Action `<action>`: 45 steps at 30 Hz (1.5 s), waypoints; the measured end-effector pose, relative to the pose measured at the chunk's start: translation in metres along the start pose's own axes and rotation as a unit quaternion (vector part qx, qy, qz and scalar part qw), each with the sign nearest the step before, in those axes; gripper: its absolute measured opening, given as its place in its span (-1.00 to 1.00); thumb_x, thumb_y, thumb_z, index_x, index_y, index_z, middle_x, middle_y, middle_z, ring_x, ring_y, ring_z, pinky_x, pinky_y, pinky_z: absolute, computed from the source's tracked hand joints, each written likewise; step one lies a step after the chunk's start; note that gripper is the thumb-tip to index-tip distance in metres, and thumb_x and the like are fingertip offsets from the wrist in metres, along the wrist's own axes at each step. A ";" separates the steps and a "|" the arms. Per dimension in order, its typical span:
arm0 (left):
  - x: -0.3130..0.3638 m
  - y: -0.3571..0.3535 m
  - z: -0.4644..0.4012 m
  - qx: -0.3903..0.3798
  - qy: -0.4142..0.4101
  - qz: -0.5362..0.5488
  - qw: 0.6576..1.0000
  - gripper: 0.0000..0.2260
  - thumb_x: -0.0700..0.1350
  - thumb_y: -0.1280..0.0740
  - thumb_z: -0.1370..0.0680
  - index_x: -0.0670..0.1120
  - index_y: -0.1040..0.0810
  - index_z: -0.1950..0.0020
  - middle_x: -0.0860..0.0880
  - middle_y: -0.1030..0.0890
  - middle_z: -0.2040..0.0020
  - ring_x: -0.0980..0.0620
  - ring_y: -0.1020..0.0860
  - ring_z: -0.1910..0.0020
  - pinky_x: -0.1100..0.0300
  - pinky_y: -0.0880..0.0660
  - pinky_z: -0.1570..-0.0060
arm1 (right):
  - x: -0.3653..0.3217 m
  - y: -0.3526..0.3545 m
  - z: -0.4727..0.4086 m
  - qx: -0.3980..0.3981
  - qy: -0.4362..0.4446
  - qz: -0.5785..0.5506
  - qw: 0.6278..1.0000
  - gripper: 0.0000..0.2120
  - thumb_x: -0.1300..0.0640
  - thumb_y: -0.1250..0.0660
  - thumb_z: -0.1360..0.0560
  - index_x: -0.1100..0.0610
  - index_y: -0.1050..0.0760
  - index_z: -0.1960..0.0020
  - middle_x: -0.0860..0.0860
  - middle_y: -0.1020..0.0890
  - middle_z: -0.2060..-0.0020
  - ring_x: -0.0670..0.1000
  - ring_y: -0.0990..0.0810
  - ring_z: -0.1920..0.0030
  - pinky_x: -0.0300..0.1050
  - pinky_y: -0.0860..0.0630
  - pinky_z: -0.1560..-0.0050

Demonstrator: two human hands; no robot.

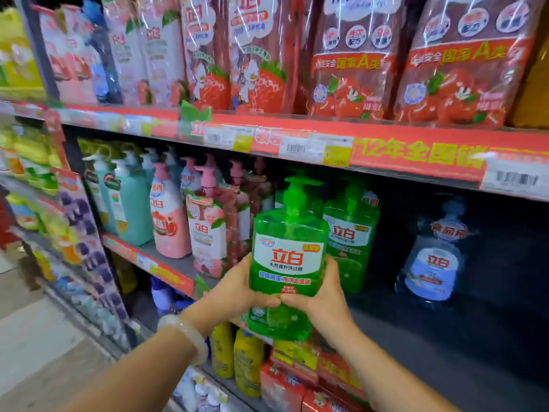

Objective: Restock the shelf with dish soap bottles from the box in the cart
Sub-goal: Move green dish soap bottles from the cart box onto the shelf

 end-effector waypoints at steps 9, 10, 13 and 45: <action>-0.052 0.014 -0.093 -0.032 0.002 0.001 0.999 -0.30 -0.37 -0.55 -0.25 -0.08 -0.34 -0.29 0.18 -0.59 0.01 0.45 -0.56 0.11 0.51 -0.48 0.22 | 0.047 -0.026 -0.074 0.065 -0.008 0.029 0.997 -0.13 0.40 -0.56 -0.17 -0.07 -0.13 -0.23 -0.25 -0.53 0.09 -0.49 -0.52 0.11 -0.63 -0.38 0.21; -0.057 0.015 -0.098 -0.034 -0.001 0.003 0.999 -0.29 -0.37 -0.55 -0.25 -0.09 -0.33 -0.31 0.18 -0.59 -0.01 0.44 -0.56 0.07 0.50 -0.49 0.19 | 0.050 -0.027 -0.078 0.069 -0.011 0.039 0.997 -0.13 0.38 -0.56 -0.18 -0.06 -0.13 -0.25 -0.24 -0.54 0.08 -0.48 -0.53 0.09 -0.63 -0.37 0.20; -0.067 0.014 -0.113 -0.043 -0.012 0.020 0.999 -0.27 -0.41 -0.53 -0.25 -0.13 -0.33 -0.34 0.13 -0.60 -0.07 0.32 -0.58 -0.01 0.45 -0.51 0.10 | 0.052 -0.030 -0.087 0.066 -0.009 0.089 0.994 -0.13 0.25 -0.58 -0.22 0.06 -0.16 -0.36 -0.15 -0.54 -0.06 -0.20 -0.55 -0.09 -0.64 -0.34 0.12; -0.071 0.010 -0.153 -0.148 -0.036 0.040 0.988 -0.30 -0.29 -0.51 -0.34 -0.11 -0.26 -0.39 -0.01 -0.56 -0.14 0.04 -0.53 -0.12 0.26 -0.47 -0.07 | 0.071 -0.041 -0.099 0.105 -0.183 0.076 0.974 -0.30 0.26 -0.46 -0.40 0.12 -0.16 -0.41 -0.13 -0.60 0.03 -0.21 -0.59 0.08 -0.38 -0.53 0.25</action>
Point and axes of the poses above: each hand's wrist, its own z-axis away from the middle knuckle, its own y-axis out of the back of the hand, x = y × z, the point moved 7 cm from there along -z, towards the middle knuckle
